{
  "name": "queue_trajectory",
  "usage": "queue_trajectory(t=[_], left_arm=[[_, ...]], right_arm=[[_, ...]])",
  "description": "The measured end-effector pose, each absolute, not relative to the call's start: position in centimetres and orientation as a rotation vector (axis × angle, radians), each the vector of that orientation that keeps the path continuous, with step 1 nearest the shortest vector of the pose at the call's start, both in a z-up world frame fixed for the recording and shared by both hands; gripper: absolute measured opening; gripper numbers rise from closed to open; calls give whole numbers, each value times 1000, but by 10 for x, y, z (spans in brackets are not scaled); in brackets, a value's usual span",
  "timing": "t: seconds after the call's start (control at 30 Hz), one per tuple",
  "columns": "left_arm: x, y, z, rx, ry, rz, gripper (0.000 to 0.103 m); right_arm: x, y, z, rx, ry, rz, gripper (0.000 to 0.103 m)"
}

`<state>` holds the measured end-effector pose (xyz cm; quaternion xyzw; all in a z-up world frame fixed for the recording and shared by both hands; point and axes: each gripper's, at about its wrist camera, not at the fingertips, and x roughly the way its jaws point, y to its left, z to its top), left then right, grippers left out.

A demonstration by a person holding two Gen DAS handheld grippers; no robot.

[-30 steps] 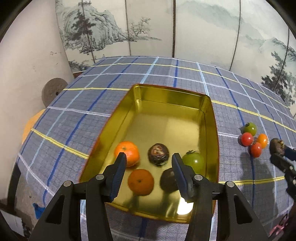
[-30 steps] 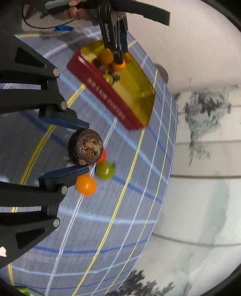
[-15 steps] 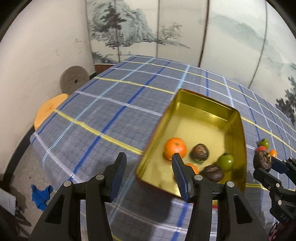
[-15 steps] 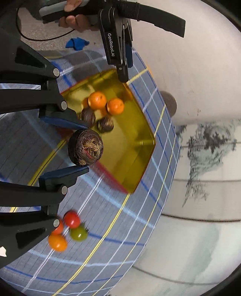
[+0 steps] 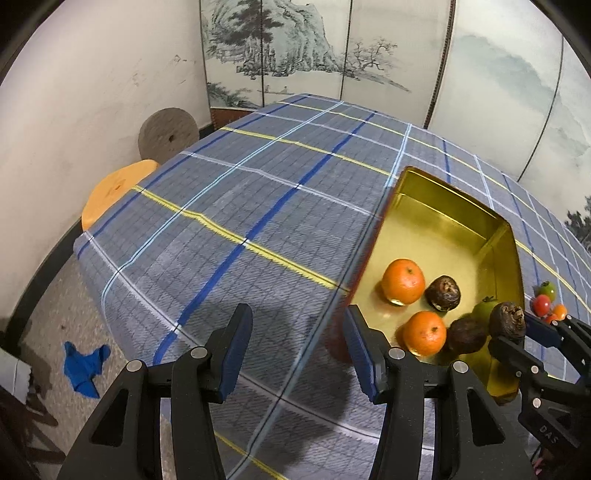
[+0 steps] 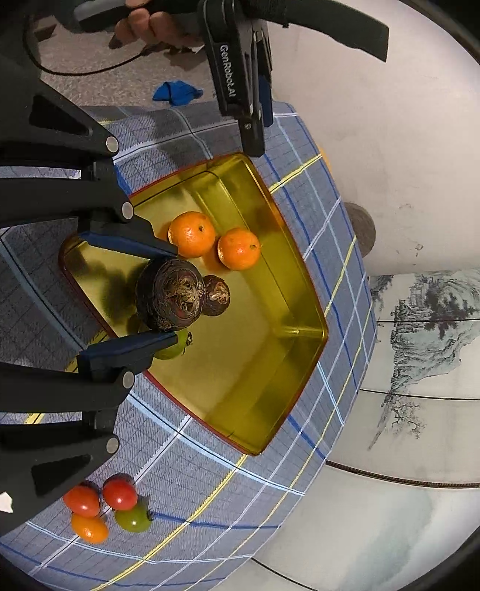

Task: Organize fruits
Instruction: 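Carry the held dark brown fruit into the tin and open the right gripper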

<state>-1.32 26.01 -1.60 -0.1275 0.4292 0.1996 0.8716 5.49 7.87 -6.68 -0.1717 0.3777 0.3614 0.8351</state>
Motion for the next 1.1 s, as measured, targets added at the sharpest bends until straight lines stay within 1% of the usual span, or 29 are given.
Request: queue_trajectory(t=[0.17,0.73,1.1], left_arm=[[-15,266,-19,-259,905,436,56],[-23,271,-22,-253,919,451,57],[-23,257,-21,-232,926,423,58]], right_arm=[[56,81,-73,-373,814,760,37],[48,88,-78,-407,812,769,37],[45,88,-79,-393,815,775,38]])
